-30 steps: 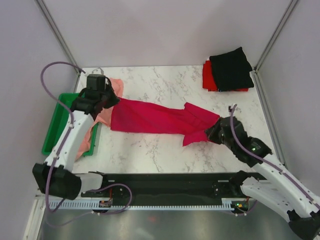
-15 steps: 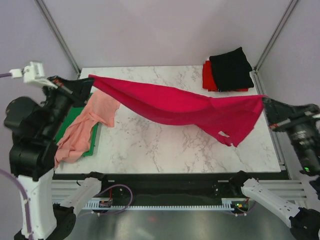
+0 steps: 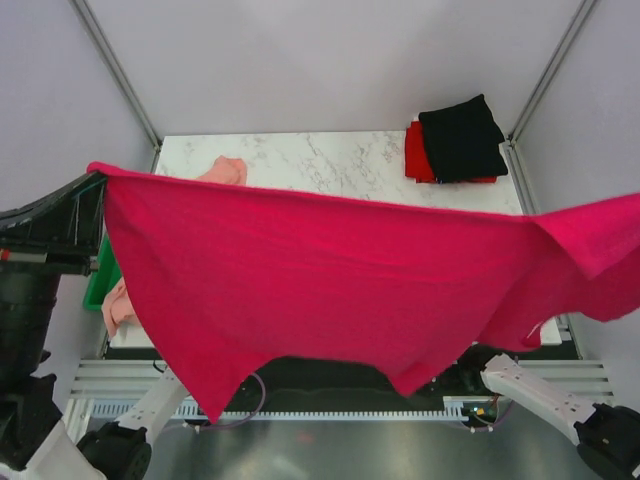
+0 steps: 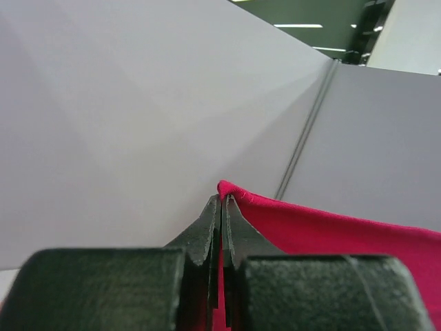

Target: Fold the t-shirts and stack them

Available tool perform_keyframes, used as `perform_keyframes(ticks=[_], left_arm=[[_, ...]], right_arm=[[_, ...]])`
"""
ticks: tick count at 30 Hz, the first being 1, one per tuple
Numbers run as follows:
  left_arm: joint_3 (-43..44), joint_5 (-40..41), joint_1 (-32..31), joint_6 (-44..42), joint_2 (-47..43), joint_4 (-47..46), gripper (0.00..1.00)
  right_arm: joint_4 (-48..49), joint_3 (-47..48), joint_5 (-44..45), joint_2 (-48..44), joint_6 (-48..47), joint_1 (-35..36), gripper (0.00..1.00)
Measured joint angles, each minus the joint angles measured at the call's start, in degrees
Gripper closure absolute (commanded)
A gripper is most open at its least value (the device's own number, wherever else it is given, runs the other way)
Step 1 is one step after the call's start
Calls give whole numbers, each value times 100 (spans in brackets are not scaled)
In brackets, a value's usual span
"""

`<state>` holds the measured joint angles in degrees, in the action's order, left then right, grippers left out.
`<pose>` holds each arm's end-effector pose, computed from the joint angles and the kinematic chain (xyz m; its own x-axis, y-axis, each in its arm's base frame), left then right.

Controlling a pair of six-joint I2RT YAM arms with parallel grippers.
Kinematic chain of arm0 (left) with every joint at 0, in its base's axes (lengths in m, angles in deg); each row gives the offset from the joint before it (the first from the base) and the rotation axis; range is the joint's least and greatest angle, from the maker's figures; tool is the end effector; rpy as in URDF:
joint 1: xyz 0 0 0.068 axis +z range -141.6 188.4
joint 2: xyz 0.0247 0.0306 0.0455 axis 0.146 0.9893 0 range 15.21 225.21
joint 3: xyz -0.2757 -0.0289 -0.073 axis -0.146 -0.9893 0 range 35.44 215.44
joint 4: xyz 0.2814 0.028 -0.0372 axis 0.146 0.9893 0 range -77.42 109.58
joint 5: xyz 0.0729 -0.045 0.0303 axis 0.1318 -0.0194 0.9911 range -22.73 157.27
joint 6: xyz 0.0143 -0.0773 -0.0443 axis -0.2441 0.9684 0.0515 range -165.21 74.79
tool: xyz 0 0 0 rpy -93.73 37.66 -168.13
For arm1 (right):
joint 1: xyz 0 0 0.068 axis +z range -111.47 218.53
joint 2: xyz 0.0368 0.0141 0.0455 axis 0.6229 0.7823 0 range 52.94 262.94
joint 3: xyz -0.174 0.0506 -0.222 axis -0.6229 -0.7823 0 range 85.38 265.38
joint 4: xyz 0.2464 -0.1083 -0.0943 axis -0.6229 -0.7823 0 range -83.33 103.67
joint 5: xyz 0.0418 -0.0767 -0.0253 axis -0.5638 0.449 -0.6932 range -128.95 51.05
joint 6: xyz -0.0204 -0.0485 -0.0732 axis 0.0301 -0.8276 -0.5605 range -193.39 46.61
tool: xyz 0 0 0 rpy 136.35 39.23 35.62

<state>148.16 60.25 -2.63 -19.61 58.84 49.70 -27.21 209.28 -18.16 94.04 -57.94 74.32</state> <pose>-0.0121 -0.0078 0.6609 0.3425 -0.5037 -0.7931 0.4875 0.8169 -0.3083 -0.0677 -0.0842 0.6717 0.4338 0.6197 -0.6541 -0.4647 0.7758 0.4268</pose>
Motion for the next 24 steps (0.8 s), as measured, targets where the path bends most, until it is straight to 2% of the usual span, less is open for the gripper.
perform_keyframes(ticks=[6, 11, 13, 14, 15, 16, 17, 18, 19, 20, 21, 22, 24], left_arm=[[-214, 780, -9, -13, 800, 94, 98], [-1200, 1534, 11, -11, 1853, 197, 97], [-1637, 1659, 114, 4, 2304, 138, 85], [-1893, 1650, 219, 46, 2623, 142, 82], [-2140, 1646, 352, 103, 2975, 127, 72], [-2332, 1637, 470, 162, 3244, 118, 63], [-2509, 1580, 634, 240, 3613, 140, 54], [-2658, 1460, 809, 310, 4002, 125, 45], [-2820, 1276, 992, 365, 4415, 105, 27], [-2994, 1182, 1165, 393, 4782, 107, 22], [-3182, 1093, 1281, 448, 5045, 111, 16], [-3412, 1078, 1392, 470, 5209, 107, 14], [-3803, 994, 1486, 474, 5252, 256, 13]], right_arm=[[186, 476, 1045, 1661, -715, 37, 100], [400, -122, 1624, 3362, -1082, -17, 100], [444, -352, 1609, 4262, -1097, -240, 100], [452, -435, 1565, 4658, -1067, -380, 100], [437, -487, 1449, 5160, -984, -564, 95], [435, -501, 1325, 5705, -894, -765, 76], [378, -490, 1215, 6238, -811, -973, 21], [173, -310, 1121, 6754, -732, -1132, 11], [26, -46, 1008, 7313, -664, -1274, 8], [-127, 216, 938, 7842, -616, -1392, 2], [-267, 317, 881, 8212, -564, -1495, 2], [-439, 293, 828, 8408, -525, -1565, 2], [-393, -328, 723, 8314, -413, -1628, 2]])
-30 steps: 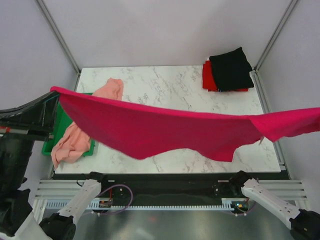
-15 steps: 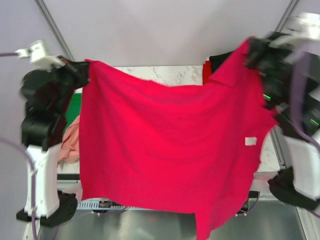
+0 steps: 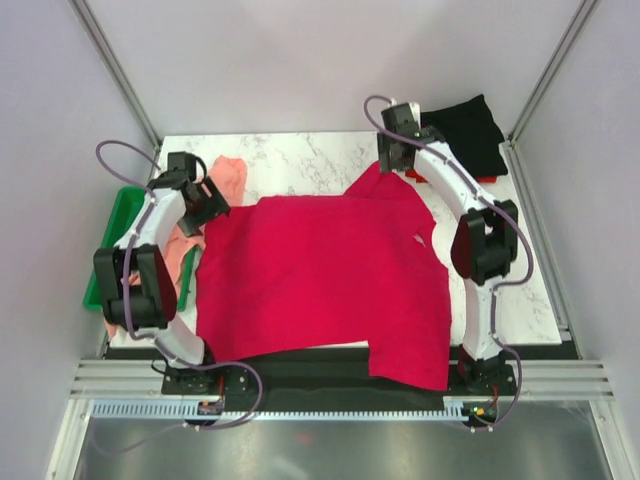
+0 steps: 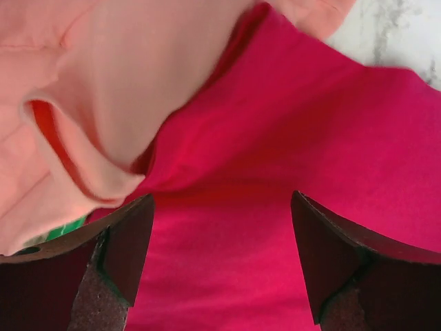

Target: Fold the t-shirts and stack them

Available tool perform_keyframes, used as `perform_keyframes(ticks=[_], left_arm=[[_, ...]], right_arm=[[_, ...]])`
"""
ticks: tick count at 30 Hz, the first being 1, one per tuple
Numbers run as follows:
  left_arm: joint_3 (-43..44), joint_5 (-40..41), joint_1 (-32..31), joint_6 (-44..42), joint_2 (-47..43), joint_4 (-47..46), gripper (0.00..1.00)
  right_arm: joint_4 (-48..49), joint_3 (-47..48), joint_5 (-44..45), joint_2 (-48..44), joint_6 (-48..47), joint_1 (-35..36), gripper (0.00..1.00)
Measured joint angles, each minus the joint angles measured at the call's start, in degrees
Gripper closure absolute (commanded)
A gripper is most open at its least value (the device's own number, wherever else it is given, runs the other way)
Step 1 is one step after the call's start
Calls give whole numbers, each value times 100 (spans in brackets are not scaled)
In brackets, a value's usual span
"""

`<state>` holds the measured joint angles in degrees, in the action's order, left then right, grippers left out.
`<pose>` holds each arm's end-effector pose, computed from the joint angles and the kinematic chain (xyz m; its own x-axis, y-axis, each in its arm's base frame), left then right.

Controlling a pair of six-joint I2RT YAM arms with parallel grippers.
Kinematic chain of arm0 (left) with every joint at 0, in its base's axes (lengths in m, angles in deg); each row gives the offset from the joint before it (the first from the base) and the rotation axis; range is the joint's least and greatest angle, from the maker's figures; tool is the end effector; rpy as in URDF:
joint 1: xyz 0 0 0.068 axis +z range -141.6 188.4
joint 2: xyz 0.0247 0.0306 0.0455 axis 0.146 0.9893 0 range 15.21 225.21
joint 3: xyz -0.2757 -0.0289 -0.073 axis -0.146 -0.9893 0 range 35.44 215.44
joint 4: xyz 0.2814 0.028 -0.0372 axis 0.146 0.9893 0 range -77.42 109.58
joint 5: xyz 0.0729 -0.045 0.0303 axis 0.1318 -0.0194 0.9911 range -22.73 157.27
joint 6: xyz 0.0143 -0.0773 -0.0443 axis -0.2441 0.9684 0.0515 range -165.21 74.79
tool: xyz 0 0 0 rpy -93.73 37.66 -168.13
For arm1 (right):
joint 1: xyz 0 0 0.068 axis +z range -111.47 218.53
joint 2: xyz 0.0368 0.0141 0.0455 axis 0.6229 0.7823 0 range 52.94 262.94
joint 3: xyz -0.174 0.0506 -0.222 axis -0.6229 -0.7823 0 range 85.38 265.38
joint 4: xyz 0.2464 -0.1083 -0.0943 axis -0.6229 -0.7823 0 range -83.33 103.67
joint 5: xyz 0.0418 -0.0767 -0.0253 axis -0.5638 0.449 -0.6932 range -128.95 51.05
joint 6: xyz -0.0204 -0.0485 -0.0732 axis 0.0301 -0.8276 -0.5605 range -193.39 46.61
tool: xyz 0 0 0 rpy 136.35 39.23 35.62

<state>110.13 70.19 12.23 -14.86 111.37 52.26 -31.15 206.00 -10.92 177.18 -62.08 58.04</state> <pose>0.3966 0.0306 0.2117 -0.7080 -0.5533 -0.4388 -0.5205 0.8288 -0.2053 0.5275 0.1467 0.2777 -0.6918 -0.0616 -0.7195 0.1374 0.9669 -0.2149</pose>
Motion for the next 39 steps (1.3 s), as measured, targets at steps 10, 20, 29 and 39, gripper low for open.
perform_keyframes(ticks=[10, 20, 29, 39], left_arm=[[-428, -688, -166, -203, -1812, -208, 20], [-1633, -1158, -173, -732, -3993, 450, 24], [-2618, -1191, -210, -728, -5663, 356, 24], [-2824, -1189, -280, -728, -5692, 157, 25]], right_arm=[[1305, -3447, -1504, -2918, 944, 133, 4], [2098, -2538, -2796, -697, 1665, -120, 15], [2205, -588, -2758, 1032, 1786, -341, 17], [2236, 245, -2413, 1847, 1749, -361, 17]])
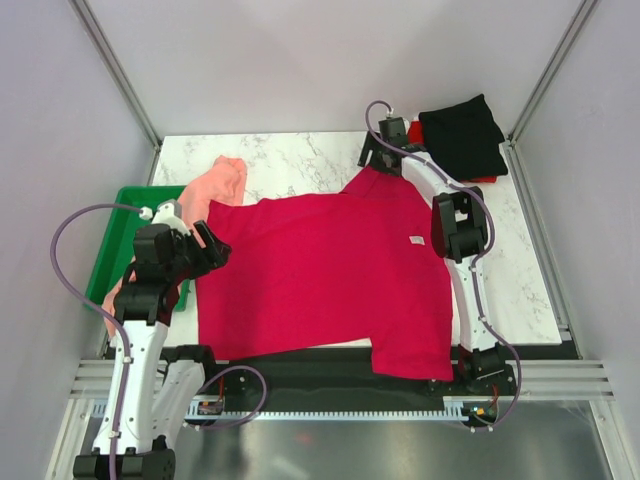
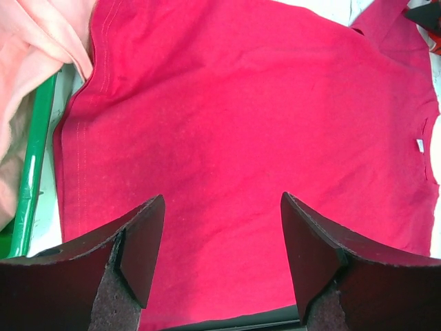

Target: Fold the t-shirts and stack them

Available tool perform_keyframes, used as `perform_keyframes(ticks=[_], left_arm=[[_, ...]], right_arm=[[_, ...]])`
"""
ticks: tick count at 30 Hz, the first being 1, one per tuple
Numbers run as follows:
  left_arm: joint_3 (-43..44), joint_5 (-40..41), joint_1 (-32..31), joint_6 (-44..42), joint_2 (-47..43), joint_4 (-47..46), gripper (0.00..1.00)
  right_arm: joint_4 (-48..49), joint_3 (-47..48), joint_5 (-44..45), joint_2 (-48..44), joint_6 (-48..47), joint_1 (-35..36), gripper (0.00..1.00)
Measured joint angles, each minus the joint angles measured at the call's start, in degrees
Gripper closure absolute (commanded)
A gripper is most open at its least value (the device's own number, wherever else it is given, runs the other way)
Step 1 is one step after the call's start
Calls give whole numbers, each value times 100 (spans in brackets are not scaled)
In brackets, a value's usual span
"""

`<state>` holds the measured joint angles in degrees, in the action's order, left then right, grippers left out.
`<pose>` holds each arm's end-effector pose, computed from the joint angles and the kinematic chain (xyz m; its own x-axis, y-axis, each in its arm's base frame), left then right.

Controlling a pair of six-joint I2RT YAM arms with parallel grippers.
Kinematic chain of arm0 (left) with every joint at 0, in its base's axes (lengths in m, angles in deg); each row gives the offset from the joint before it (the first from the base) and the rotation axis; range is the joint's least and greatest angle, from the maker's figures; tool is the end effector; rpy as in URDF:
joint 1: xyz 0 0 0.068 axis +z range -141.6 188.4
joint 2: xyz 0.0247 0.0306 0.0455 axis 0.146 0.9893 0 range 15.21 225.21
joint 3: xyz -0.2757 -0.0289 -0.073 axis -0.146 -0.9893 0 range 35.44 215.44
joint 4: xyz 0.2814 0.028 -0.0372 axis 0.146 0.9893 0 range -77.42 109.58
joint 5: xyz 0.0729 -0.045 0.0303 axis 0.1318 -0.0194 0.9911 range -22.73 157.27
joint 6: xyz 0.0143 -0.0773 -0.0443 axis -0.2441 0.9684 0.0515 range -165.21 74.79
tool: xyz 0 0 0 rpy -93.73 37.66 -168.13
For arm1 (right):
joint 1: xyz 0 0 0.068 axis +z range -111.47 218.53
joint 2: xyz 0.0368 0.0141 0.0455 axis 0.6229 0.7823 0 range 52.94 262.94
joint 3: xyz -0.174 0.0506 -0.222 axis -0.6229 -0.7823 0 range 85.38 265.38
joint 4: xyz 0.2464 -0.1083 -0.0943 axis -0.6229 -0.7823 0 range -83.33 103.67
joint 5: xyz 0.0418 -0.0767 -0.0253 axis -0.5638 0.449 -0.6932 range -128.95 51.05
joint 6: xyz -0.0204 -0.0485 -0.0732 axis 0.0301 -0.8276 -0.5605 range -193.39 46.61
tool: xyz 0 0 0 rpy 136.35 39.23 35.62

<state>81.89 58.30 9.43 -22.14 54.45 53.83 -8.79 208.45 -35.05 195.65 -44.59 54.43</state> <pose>0.1925 -0.0092 0.2969 -0.5587 -0.3973 -0.7281 -0.1170 0.9068 -0.4051 0.6079 0.1674 0.1442 -0.6733 0.3079 -0.6722 0.1137 0.9415 0.3174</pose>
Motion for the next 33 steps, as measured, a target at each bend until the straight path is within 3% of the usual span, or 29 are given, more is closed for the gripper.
perform_keyframes(ticks=[18, 26, 30, 33], left_arm=[[-4, -17, -17, 0, 42, -111, 27], [-28, -17, -17, 0, 96, -111, 28], [-35, -17, -17, 0, 101, -114, 28], [-35, -17, -17, 0, 101, -111, 28]], right_arm=[[629, 267, -245, 363, 348, -39, 19], [2592, 452, -1176, 601, 1587, 63, 13], [3764, 887, -1464, 890, 2376, 109, 19], [3803, 863, -1495, 804, 2297, 79, 21]])
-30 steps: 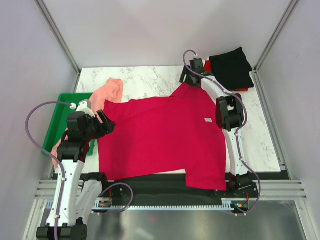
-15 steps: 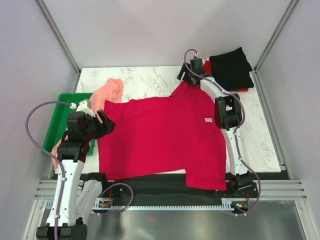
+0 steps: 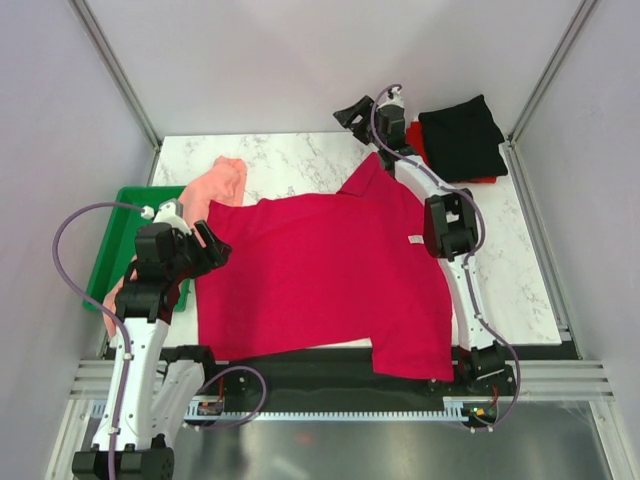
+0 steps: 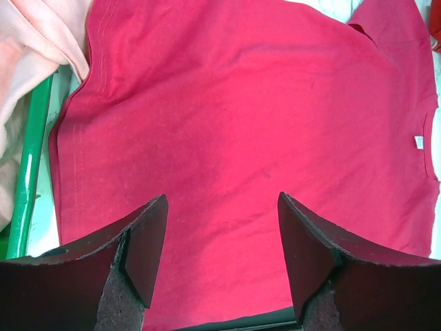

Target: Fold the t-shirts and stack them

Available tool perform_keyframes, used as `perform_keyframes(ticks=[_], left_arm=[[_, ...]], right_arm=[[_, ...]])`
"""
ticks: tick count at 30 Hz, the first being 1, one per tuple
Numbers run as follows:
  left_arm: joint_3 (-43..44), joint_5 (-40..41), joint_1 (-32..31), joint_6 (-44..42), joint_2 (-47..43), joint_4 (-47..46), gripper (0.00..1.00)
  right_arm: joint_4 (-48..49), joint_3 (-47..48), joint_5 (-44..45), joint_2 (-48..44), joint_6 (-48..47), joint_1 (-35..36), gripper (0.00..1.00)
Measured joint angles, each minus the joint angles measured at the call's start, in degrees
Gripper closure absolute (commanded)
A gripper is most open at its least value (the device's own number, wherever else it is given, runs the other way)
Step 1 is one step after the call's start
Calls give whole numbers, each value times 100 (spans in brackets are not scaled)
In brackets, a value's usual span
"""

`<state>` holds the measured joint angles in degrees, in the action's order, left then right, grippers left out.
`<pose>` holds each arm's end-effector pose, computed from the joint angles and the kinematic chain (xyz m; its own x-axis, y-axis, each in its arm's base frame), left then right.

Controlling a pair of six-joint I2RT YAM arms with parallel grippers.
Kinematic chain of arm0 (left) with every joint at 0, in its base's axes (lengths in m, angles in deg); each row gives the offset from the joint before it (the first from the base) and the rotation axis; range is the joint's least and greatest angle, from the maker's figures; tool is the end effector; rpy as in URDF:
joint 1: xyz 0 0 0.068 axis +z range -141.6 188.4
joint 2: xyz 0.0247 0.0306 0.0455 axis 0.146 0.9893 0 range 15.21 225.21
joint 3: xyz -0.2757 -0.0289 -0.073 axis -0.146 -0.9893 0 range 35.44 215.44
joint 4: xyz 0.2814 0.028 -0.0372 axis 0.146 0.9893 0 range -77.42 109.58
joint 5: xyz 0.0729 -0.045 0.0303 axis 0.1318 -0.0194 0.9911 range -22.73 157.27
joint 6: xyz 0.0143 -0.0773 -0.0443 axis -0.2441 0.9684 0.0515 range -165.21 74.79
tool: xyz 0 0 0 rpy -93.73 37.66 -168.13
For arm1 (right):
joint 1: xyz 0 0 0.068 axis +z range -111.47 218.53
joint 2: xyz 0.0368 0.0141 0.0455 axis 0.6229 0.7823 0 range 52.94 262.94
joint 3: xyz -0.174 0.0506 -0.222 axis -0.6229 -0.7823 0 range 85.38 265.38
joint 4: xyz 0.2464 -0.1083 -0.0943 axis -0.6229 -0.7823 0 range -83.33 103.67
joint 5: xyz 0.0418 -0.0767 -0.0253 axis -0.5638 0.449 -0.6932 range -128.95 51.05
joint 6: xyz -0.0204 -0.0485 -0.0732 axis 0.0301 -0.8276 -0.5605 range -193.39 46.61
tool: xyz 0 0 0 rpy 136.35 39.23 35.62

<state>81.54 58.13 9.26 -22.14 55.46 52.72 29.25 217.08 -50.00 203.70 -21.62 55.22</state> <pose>0.1973 -0.0099 0.2940 -0.5640 -0.3955 -0.7249 -0.1138 0.9067 -0.4062 0.6570 0.2131 0.2086 -0.4013 0.6846 -0.6086 -0.2421 0.5615 0.7913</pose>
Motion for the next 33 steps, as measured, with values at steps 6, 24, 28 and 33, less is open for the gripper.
perform_keyframes(ticks=[6, 24, 28, 33], left_arm=[[0, 0, 0, 0, 11, -2, 29], [-2, 0, 0, 0, 35, -2, 30], [-2, 0, 0, 0, 35, -2, 30], [-2, 0, 0, 0, 35, -2, 30]], right_arm=[[-1443, -1578, 999, -1272, -1036, -61, 37], [-2511, -3010, 1368, -1834, -1687, 417, 53], [-2527, -3005, 1394, -1762, -1690, 450, 53], [-2542, -3049, 1598, -1777, -1759, 415, 53]])
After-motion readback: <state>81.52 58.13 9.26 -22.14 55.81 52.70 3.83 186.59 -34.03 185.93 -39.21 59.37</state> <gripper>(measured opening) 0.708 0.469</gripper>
